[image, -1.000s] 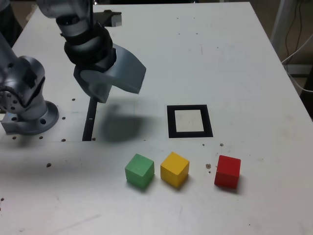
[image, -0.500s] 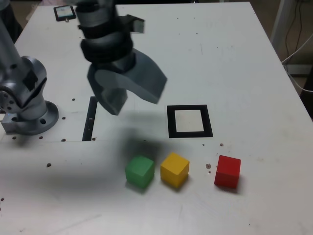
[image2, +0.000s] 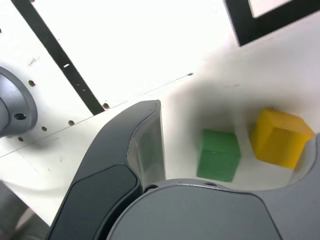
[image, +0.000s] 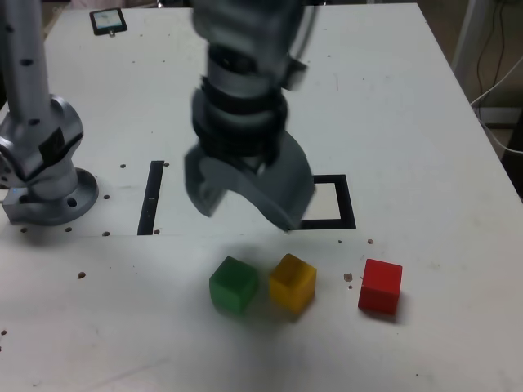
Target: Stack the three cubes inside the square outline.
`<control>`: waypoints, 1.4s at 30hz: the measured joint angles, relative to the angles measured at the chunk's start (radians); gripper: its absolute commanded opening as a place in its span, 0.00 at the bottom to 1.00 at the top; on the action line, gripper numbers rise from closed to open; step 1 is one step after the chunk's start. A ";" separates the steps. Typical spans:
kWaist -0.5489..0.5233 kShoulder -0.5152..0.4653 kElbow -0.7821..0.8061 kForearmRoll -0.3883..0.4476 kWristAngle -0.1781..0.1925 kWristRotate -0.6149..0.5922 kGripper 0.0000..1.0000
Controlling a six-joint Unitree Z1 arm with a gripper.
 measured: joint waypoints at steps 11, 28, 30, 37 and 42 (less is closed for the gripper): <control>-0.030 0.202 -0.345 0.039 0.027 0.052 0.96; -0.019 0.286 -0.567 0.045 0.000 0.079 0.95; -0.010 0.290 -0.557 0.045 -0.003 0.081 0.95; -0.004 0.311 -0.551 0.045 -0.010 0.088 0.93; 0.012 0.343 -0.537 0.042 -0.013 0.096 0.87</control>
